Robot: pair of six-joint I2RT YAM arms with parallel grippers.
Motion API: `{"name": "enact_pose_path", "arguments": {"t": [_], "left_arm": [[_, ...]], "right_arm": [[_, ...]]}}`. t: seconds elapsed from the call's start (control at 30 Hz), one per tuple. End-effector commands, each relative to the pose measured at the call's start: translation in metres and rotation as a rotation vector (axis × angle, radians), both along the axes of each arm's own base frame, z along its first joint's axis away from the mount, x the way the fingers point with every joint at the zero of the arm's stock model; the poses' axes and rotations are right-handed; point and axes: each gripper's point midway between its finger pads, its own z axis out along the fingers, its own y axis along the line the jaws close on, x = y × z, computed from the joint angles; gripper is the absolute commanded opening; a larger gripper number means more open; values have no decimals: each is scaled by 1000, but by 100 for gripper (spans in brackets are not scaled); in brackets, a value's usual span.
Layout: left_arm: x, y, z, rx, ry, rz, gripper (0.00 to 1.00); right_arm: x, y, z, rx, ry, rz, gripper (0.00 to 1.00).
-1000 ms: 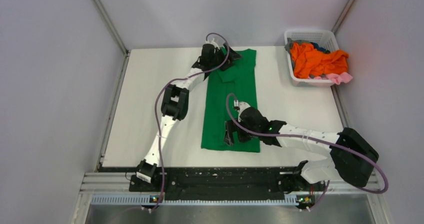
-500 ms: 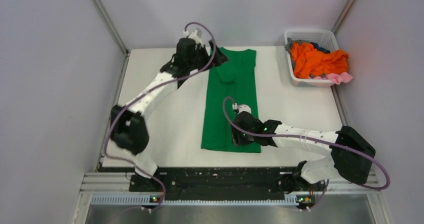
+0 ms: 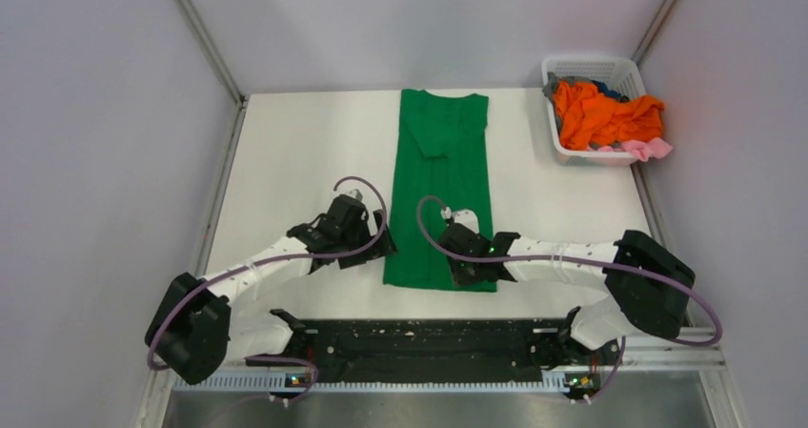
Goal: Fold and stack the t-shirts
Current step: Grab the bottom of the folded rectangular tshirt with both arms
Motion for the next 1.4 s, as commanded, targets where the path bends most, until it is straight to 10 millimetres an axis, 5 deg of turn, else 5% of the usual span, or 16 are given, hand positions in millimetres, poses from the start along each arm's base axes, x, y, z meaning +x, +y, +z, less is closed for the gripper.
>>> {"name": "enact_pose_path", "arguments": {"t": [0.0, 0.13, 0.33, 0.43, 0.6, 0.8, 1.07, 1.37], "left_arm": [[-2, -5, 19, -68, -63, 29, 99], [-20, -4, 2, -64, -8, 24, 99], [-32, -6, -13, -59, 30, 18, 97], [-34, -7, -17, -50, 43, 16, 96], [-37, -9, -28, -34, 74, 5, 90], [-44, -9, -37, -6, 106, -8, 57], [-52, -5, -47, 24, 139, -5, 4], [-59, -6, -45, 20, 148, -9, 0]], "right_arm": [[6, 14, 5, 31, -29, -13, 34], [6, 13, 7, 40, -32, -30, 18], [6, 15, 34, 87, -55, -21, 16], [4, 17, 42, 120, -60, -11, 1], [3, 29, 49, 168, -49, 11, 0], [1, 51, 70, 296, -50, 45, 0], [1, 55, 100, 399, -102, 54, 0], [3, 85, 64, 391, -27, 103, 0]]}}
